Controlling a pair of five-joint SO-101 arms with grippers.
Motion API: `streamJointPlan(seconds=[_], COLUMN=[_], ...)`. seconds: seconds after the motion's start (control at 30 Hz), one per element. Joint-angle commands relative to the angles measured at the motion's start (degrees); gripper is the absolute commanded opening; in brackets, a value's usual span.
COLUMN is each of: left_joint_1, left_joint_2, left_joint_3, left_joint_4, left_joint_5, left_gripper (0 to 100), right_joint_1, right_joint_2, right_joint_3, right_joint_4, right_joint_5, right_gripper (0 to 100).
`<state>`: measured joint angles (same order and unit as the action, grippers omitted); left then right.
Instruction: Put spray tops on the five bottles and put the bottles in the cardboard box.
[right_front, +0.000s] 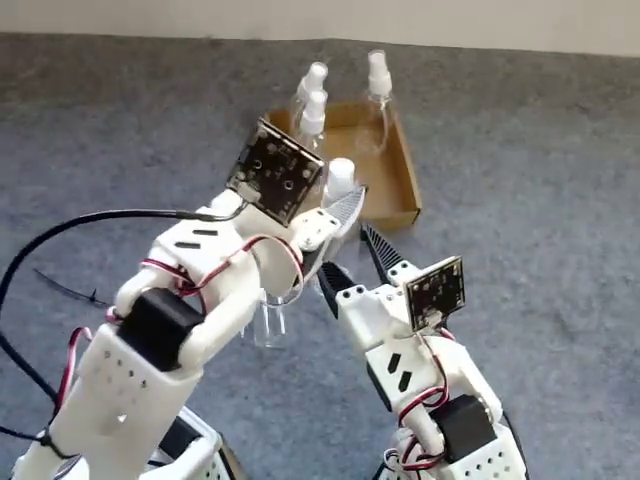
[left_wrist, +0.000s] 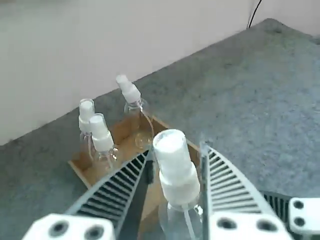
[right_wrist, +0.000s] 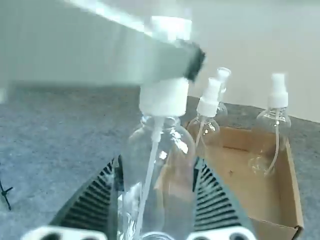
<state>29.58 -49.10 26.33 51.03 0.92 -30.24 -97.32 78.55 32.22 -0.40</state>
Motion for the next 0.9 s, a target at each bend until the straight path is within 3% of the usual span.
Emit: streamJointPlan(seconds=[0.0,0.47,0.87], left_joint_1=[-0.04,-2.86,-0.92], left_joint_2=[-0.31,11.74,8.57], left_joint_3=[-10.86,-18.51,-14.11], left_joint_4=[3.52,4.22,10.37], left_joint_5=[-0.35,-3.52,-3.78], left_gripper=[15,15,15], right_joint_1=[-0.4,-0.4,-0.4], right_joint_2=[-0.22,-0.22,-0.13], right_joint_3=[-2.95,-2.95,-2.95], right_joint_4=[-1.71,-1.71,-1.71], right_joint_5=[-0.18,-0.18,-0.09], right_gripper=[0.4,0.4,0.4])
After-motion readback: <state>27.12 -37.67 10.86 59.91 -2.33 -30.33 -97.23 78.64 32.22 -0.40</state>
